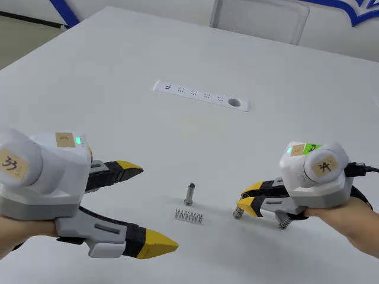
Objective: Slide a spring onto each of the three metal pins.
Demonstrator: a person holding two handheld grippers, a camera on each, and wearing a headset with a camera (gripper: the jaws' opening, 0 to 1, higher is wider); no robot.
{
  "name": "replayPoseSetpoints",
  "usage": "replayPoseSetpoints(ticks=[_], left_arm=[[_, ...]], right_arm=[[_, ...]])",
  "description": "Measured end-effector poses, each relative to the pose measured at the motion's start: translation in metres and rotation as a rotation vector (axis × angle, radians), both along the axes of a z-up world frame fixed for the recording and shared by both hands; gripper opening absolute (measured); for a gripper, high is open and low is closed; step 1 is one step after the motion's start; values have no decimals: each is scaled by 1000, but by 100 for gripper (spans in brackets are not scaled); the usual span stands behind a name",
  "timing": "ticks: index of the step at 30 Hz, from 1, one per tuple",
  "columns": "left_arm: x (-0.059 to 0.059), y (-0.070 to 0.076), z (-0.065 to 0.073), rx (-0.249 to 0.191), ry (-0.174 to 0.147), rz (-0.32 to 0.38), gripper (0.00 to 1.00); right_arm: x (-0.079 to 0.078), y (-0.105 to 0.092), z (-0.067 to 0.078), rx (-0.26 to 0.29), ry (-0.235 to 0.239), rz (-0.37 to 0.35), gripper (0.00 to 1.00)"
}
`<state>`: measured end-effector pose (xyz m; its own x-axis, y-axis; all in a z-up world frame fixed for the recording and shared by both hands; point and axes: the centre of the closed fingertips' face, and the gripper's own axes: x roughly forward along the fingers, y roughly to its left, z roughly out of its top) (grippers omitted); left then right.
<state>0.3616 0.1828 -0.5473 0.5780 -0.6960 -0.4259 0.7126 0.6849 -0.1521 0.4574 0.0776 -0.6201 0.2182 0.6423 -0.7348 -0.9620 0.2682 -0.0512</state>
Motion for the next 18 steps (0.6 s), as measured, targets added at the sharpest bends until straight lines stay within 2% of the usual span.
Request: replayPoseSetpoints(ticks=[11,18], left_arm=[[0,4,-2,0,8,12,89],[1,3,-2,9,8,10,89]], right_arm=[[0,0,-9,-9,18,-10,11],[-2,0,-6,14,20,-8,13]])
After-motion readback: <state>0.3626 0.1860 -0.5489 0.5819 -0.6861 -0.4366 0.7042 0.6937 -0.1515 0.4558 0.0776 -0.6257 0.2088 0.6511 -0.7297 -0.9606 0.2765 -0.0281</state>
